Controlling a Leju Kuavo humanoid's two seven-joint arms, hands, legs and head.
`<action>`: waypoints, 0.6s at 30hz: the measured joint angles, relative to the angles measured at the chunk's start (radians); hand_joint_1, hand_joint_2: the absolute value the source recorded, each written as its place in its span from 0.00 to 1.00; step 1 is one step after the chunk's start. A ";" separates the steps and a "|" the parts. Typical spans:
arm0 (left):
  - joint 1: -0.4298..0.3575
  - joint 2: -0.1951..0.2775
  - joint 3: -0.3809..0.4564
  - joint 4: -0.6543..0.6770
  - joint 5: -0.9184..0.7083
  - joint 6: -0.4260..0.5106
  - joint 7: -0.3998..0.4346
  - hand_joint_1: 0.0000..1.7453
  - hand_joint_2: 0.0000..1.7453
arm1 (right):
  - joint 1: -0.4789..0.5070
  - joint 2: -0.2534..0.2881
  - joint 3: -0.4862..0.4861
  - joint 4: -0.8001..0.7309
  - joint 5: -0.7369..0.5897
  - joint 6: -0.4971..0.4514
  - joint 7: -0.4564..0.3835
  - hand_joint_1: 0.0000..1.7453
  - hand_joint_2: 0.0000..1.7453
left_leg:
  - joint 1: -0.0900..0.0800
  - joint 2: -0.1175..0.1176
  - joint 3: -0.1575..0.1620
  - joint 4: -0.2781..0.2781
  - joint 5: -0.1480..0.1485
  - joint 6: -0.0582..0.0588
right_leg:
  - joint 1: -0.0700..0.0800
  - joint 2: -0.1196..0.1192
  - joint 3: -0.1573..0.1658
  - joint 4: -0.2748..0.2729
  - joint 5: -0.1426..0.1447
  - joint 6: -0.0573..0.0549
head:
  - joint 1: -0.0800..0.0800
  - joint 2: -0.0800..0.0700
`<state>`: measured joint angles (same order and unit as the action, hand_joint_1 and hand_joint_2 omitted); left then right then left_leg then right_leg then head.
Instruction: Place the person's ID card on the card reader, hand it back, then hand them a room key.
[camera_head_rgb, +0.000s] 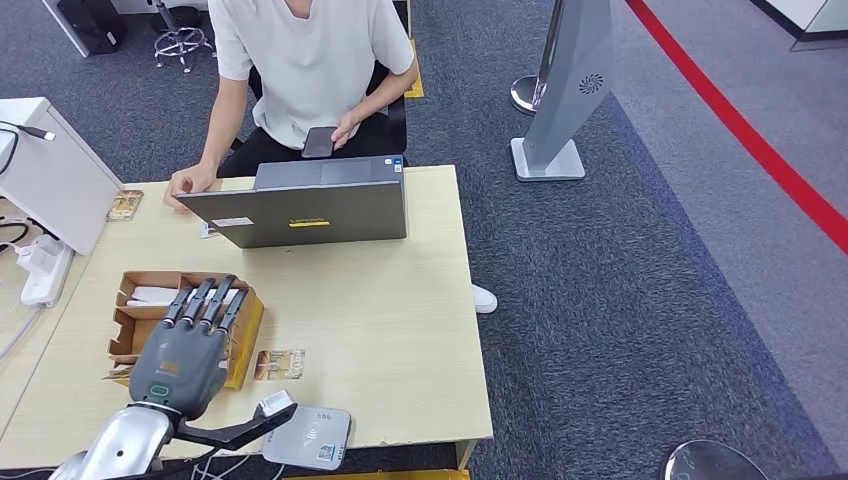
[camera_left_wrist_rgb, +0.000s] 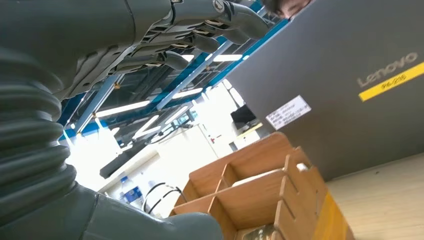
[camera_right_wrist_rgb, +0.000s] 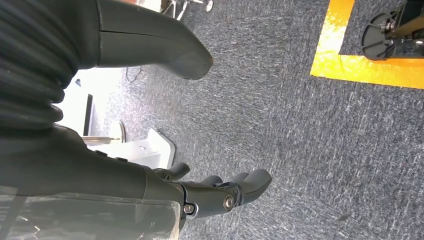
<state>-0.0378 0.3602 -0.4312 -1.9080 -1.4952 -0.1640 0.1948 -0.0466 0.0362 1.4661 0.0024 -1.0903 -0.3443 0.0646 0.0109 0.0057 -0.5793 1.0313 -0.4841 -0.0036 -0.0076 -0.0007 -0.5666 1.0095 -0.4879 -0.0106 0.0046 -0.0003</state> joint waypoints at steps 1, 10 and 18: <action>0.001 -0.004 0.008 0.005 0.000 -0.001 0.000 0.00 1.00 | 0.000 0.000 0.000 0.000 0.000 0.000 0.001 0.00 1.00 | 0.000 0.000 0.000 0.000 0.000 0.000 | 0.000 0.000 0.000 0.000 0.000 0.000 | 0.000 0.000; 0.006 -0.024 0.043 0.031 0.000 -0.010 0.000 0.00 1.00 | -0.001 0.000 0.002 0.000 0.000 0.000 0.003 0.00 1.00 | 0.000 0.000 0.000 0.000 0.000 0.000 | 0.000 0.000 0.000 0.000 0.000 0.000 | 0.000 0.000; 0.028 -0.044 0.055 0.053 -0.001 -0.017 0.001 0.00 1.00 | -0.003 0.000 0.006 0.000 0.000 -0.001 0.003 0.00 1.00 | 0.000 0.000 0.000 0.000 0.000 0.000 | 0.000 0.000 0.000 0.000 0.000 0.000 | 0.000 0.000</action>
<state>-0.0094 0.3160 -0.3760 -1.8551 -1.4961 -0.1808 0.1955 -0.0494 0.0362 1.4716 0.0027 -1.0906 -0.3452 0.0671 0.0109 0.0057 -0.5793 1.0313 -0.4841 -0.0036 -0.0077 -0.0007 -0.5666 1.0095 -0.4879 -0.0106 0.0047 -0.0003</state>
